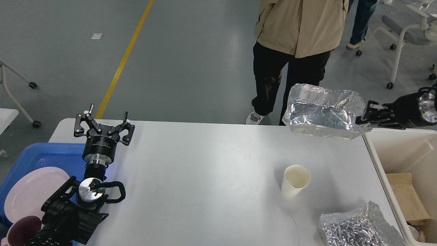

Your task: Tidy desktop

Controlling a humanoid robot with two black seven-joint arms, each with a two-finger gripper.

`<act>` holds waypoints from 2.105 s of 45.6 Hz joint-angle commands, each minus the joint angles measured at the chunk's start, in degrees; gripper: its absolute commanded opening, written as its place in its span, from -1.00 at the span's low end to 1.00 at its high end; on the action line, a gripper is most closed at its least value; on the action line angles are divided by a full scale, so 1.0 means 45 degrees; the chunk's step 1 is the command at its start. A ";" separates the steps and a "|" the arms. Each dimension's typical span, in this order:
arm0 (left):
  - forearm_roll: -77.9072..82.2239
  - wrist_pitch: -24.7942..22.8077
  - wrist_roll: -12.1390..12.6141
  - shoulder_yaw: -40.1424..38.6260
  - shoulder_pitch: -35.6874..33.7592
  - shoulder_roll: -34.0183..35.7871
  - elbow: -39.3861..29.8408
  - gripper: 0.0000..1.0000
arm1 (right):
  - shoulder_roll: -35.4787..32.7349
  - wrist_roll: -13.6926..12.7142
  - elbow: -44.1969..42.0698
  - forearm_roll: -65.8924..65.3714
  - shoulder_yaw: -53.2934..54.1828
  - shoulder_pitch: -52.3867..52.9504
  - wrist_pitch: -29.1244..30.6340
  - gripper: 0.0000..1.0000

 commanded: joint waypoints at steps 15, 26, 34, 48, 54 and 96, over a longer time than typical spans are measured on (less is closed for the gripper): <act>0.0000 0.0000 -0.0001 0.0004 -0.0001 0.0000 0.0001 1.00 | 0.0504 -0.0151 0.7808 -0.2282 -0.0044 0.6158 0.1132 -1.00; 0.0000 0.0000 -0.0001 -0.0015 -0.0001 0.0000 0.0001 1.00 | 0.0427 -0.1381 0.6776 -0.2379 -0.1605 0.5885 0.0742 -1.00; 0.0000 0.0000 -0.0001 0.0004 -0.0001 0.0000 0.0001 1.00 | -0.0295 -0.1499 0.4668 -0.2360 -0.2798 0.4540 0.0117 -1.00; 0.0000 0.0000 -0.0001 0.0004 -0.0001 0.0000 0.0001 1.00 | -0.0804 -0.1538 -0.2029 -0.1347 -0.2818 -0.1219 -0.2050 -1.00; 0.0000 0.0000 -0.0001 0.0004 -0.0001 0.0000 0.0001 1.00 | -0.0667 -0.1538 -0.5992 0.1151 -0.2818 -0.4734 -0.2657 -1.00; 0.0000 0.0000 -0.0001 0.0004 -0.0001 0.0000 0.0001 1.00 | 0.1872 -0.5503 -1.3441 0.5277 -0.2759 -1.3197 -0.5274 1.00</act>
